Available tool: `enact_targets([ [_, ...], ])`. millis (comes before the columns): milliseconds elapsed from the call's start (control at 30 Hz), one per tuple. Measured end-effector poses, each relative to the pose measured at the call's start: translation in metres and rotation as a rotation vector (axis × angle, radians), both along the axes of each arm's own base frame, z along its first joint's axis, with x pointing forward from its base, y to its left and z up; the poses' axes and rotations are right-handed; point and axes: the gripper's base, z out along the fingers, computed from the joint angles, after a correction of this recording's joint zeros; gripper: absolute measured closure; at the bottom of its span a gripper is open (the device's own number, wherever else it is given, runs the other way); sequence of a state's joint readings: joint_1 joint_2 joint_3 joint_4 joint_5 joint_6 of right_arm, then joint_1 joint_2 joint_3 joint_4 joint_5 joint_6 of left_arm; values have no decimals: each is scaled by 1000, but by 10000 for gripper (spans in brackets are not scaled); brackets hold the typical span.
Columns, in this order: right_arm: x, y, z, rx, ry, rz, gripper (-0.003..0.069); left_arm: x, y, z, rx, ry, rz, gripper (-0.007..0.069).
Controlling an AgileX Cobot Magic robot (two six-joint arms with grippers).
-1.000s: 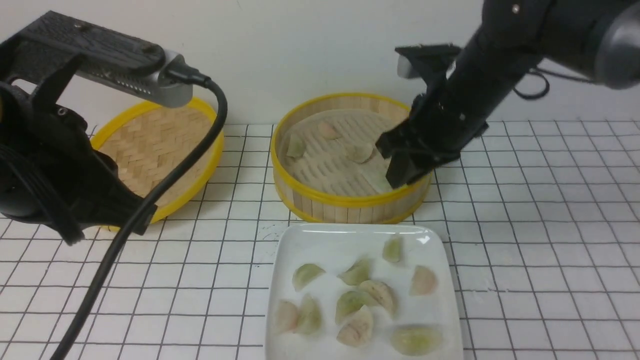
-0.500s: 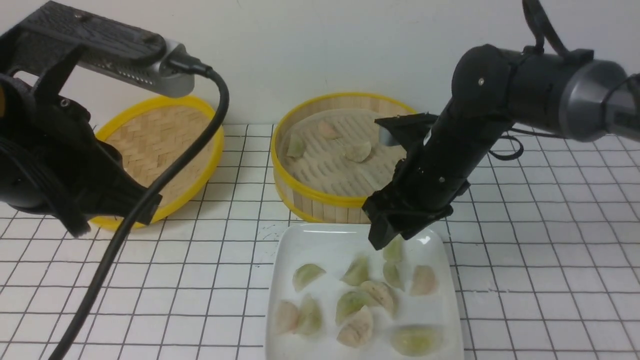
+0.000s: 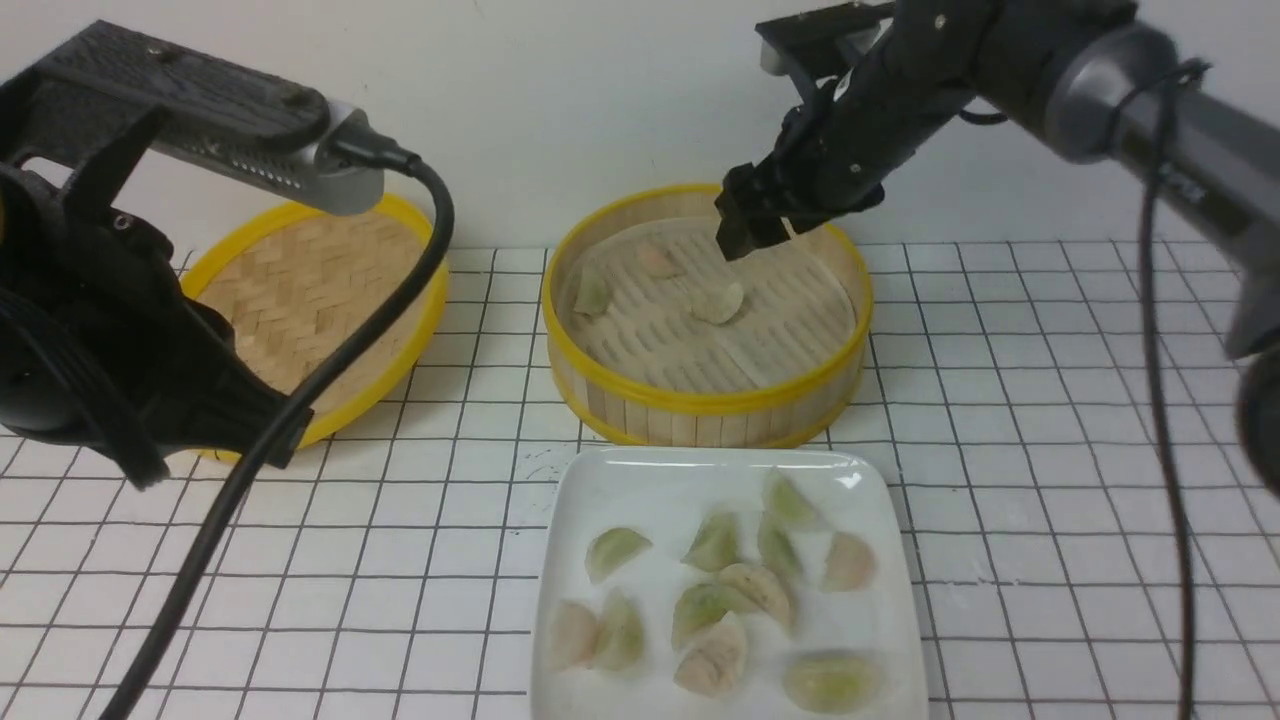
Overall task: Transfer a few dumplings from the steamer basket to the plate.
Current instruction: Use the right arm to grab a dumpling from inside the steamer
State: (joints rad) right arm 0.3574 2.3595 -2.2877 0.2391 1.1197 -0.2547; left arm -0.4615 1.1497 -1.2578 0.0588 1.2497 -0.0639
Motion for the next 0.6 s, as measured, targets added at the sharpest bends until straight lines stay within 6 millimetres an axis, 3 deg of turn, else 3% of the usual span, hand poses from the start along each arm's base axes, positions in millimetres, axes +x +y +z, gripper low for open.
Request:
enact_targets([
  [167,23,9,-45,-36,15,61,139,0,0,0,-11,5,22,631],
  [333,31,17,-78,-18,46,112,138,0,0,0,-21,9,40,631],
  [467,32,19,-82,-5,44,126,156,0,0,0,-23,10,44,631],
  [600,33,19,-83,0,35,122,256,0,0,0,-23,10,44,631],
])
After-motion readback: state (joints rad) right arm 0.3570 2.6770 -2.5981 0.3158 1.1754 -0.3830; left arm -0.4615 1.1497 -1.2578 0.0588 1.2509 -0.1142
